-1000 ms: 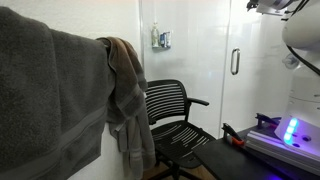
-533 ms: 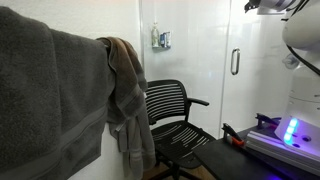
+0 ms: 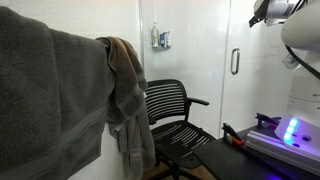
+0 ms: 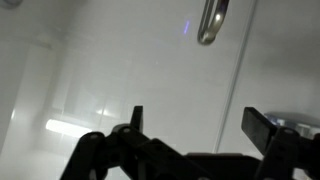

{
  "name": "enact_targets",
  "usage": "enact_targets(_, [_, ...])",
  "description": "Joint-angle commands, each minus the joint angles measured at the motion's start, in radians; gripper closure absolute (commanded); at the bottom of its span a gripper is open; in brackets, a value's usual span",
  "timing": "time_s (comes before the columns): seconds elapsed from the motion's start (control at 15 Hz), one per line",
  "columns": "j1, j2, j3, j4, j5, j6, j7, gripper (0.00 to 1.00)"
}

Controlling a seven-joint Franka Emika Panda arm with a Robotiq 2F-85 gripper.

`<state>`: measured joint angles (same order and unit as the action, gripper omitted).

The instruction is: Open the bathing room door

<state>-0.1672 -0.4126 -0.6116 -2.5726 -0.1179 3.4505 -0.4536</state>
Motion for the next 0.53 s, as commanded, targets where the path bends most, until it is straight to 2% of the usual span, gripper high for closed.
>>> enact_targets(0.0, [-0.011,0.05,0.004,-0.008,0.0,0.008,0.02,0.0])
enact_targets(0.2, [-0.024,0.131,0.021,0.0,0.007,0.017,0.049,0.0])
enact_targets(0.27, [-0.051,0.179,0.052,0.028,0.025,0.015,0.029,0.0])
enact_targets(0.33, [-0.103,0.236,0.094,0.052,-0.017,0.01,0.08,0.0])
enact_targets(0.4, [-0.112,0.272,0.115,0.078,0.067,0.004,0.011,0.0])
enact_targets(0.47, [-0.131,0.299,0.128,0.085,0.004,0.001,0.082,0.0])
